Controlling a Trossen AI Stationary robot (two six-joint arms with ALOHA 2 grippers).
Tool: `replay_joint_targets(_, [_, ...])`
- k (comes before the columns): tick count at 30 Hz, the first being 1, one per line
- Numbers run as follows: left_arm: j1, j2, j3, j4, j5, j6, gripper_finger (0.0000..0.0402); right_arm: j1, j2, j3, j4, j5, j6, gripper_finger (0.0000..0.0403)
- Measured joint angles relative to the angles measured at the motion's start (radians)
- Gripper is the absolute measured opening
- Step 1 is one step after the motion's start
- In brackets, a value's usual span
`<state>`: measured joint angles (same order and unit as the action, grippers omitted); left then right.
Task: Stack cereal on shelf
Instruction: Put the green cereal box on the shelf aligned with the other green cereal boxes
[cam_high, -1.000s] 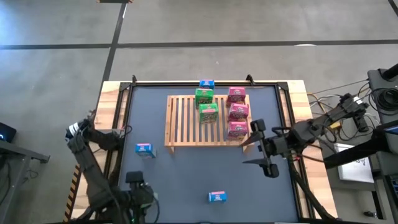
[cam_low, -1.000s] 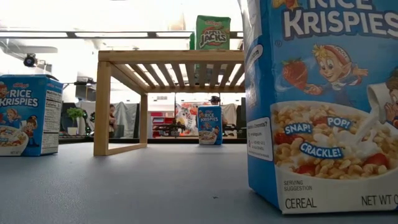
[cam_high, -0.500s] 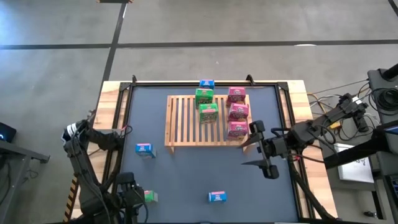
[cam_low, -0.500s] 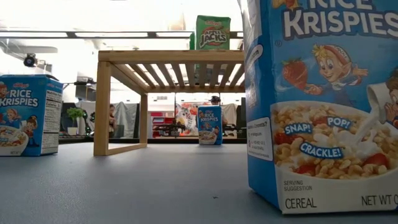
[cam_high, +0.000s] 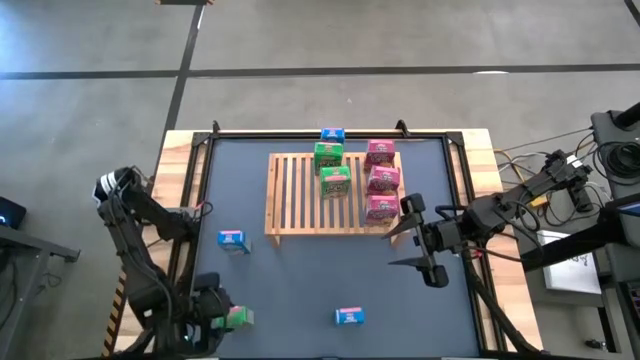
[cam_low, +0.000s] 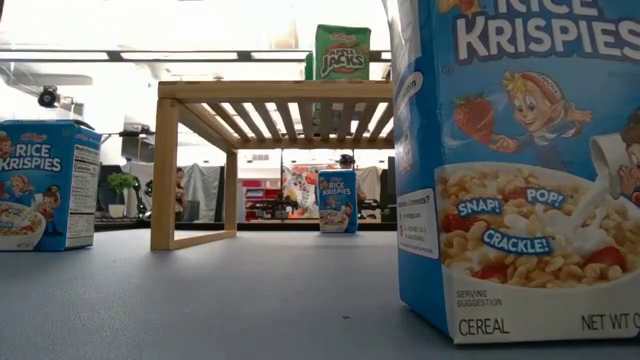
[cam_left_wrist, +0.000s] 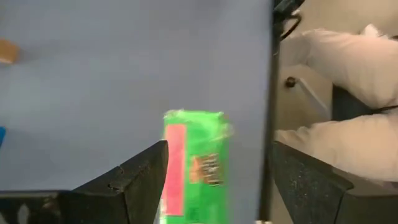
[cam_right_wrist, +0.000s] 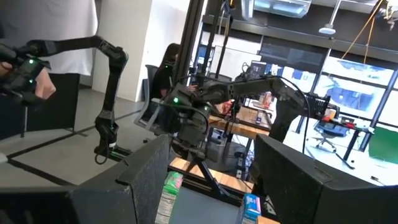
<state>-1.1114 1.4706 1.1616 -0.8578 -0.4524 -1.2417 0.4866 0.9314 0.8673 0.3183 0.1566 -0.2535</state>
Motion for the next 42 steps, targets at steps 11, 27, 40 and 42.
replay_joint_targets(11, [0.0, 0.014, -0.09, 0.02, 0.018, -0.003, 0.0259, 0.0, -0.001, 0.0, -0.004, 0.0, -0.013, 0.0228])
replay_joint_targets(27, [0.002, 0.091, -0.091, 0.065, 0.078, -0.014, 0.024, 0.0, -0.002, 0.0, -0.028, 0.001, -0.035, 0.0228])
replay_joint_targets(40, [0.006, 0.069, -0.09, 0.074, 0.082, 0.0, 0.0182, 0.0, -0.002, 0.0, -0.031, 0.001, -0.035, 0.0228])
replay_joint_targets(42, [0.011, 0.053, -0.09, 0.067, 0.079, 0.003, 0.0178, 0.0, -0.002, 0.0, -0.031, 0.001, -0.035, 0.0228])
